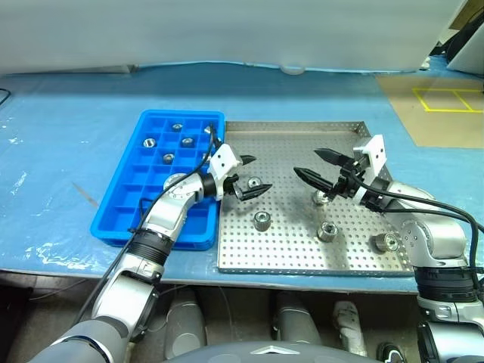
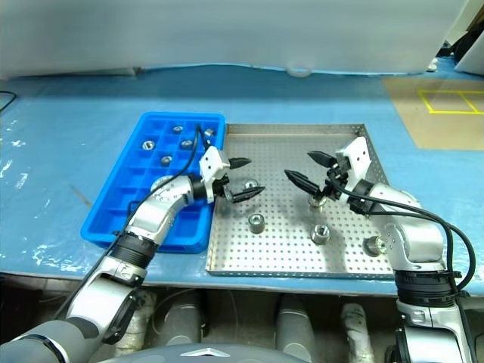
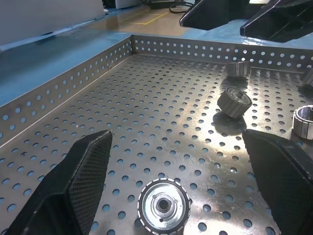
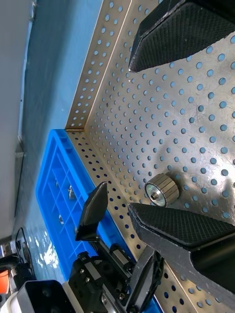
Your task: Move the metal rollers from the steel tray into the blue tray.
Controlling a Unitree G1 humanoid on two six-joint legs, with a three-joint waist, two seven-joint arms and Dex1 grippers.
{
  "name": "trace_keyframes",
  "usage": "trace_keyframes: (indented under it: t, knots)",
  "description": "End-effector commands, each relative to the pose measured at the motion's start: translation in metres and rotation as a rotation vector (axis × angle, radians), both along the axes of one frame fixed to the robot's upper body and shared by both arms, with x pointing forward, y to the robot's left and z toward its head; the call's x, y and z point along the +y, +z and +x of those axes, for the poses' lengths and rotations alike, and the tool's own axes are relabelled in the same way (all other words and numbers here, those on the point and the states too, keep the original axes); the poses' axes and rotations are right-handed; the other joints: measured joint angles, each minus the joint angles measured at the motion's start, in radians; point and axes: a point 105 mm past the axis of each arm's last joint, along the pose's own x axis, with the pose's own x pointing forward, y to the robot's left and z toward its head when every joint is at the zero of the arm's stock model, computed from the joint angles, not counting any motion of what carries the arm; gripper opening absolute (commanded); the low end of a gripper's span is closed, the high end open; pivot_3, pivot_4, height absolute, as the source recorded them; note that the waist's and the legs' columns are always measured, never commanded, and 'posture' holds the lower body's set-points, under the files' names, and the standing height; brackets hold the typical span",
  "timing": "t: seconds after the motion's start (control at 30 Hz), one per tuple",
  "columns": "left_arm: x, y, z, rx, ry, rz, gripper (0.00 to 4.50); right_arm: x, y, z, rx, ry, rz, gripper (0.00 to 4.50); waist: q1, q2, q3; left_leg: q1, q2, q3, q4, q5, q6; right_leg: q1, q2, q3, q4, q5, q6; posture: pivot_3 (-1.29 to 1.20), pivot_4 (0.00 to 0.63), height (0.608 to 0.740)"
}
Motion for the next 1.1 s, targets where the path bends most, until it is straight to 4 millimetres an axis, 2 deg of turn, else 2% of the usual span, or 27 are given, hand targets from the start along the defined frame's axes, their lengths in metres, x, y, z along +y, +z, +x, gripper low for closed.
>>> trace_keyframes:
  t: [0.03, 0.27, 0.57, 0.83, 1.1]
  knots:
    - [-0.002, 0.011, 0.001, -0.041, -0.008, 0.000, 4.48, 0.001, 0.010, 0.001, -0.047, 0.005, -0.006, 4.50, 0.000, 0.000, 0.000, 0.000, 0.000, 0.000, 0.000, 0.000, 0.000, 0.000, 0.000, 0.000, 0.001, 0.000, 0.000, -0.15, 0.150, 0.740]
    - [-0.002, 0.001, 0.008, 0.023, 0.000, 0.071, 4.48, 0.001, 0.006, 0.001, -0.040, 0.002, -0.029, 4.50, -0.001, 0.000, 0.000, 0.001, 0.000, 0.000, 0.001, 0.000, 0.000, 0.000, 0.000, 0.000, 0.002, 0.000, 0.000, -0.15, 0.150, 0.740]
    - [-0.021, 0.006, 0.022, 0.075, -0.116, 0.228, 4.48, -0.001, 0.000, 0.001, -0.033, -0.013, -0.037, 4.50, 0.000, 0.000, 0.000, 0.001, 0.000, 0.000, 0.001, 0.000, -0.001, 0.000, 0.000, 0.001, 0.002, 0.000, 0.000, -0.17, 0.150, 0.740]
    - [-0.032, -0.028, 0.022, 0.086, -0.215, 0.525, 4.48, 0.000, -0.006, -0.001, -0.027, -0.030, -0.044, 4.50, -0.002, 0.000, 0.000, 0.001, 0.000, 0.000, 0.001, 0.000, 0.000, 0.000, 0.000, 0.001, 0.002, 0.000, 0.000, -0.20, 0.150, 0.740]
    - [-0.027, -0.030, 0.034, 0.029, -0.191, 0.632, 1.99, -0.001, -0.009, -0.002, -0.025, -0.048, -0.040, 4.50, -0.001, 0.000, 0.000, 0.004, -0.002, 0.000, 0.002, 0.000, 0.000, 0.004, -0.002, 0.001, 0.002, 0.000, 0.000, -0.20, 0.150, 0.740]
